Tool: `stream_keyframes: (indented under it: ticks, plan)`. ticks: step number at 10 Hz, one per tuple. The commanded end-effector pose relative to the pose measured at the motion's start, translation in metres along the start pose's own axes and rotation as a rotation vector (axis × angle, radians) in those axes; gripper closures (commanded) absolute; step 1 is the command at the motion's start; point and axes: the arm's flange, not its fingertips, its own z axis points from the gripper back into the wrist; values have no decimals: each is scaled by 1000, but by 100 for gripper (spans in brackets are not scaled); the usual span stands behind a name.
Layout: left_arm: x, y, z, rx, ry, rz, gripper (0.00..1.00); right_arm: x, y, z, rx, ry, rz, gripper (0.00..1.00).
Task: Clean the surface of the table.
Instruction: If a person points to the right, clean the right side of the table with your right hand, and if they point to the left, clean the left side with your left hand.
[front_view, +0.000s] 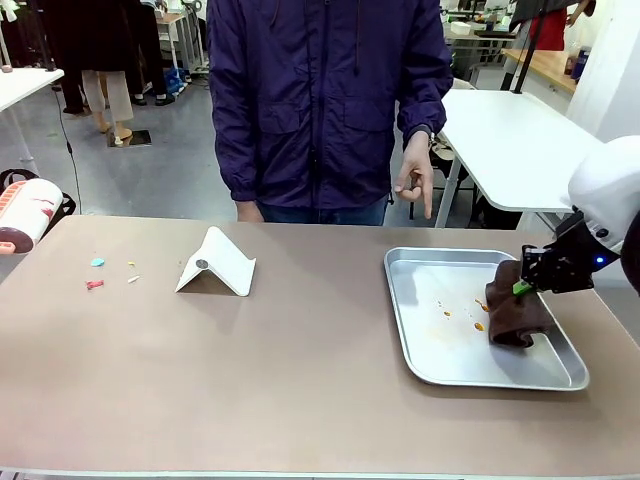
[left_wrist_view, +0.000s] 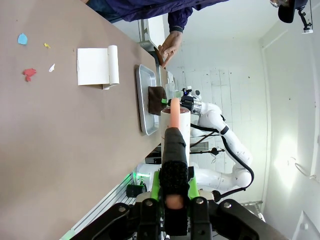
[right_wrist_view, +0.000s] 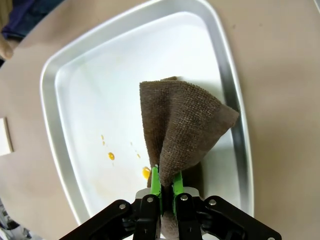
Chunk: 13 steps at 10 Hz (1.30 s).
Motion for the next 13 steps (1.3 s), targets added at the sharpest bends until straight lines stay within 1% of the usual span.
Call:
stream_keyframes:
  ticks: [1,5,6,8,13]
  plan:
    - [-3,-1,2,-6,1,-18,100,8,7,-14,5,10,-18,90]
    - [-3,-1,2,-6,1,-18,100,13,14,-42,92,99,0,90]
    - [-3,-1,2,-6,1,-18,100,14,18,-46,137,122,4,90]
    - [-3,-1,2,-6,1,-18,100,15,26,-53,189,147,3,90]
    - [-3,-1,2,-6,1,-18,100,13,64,-74,252,190,83,90]
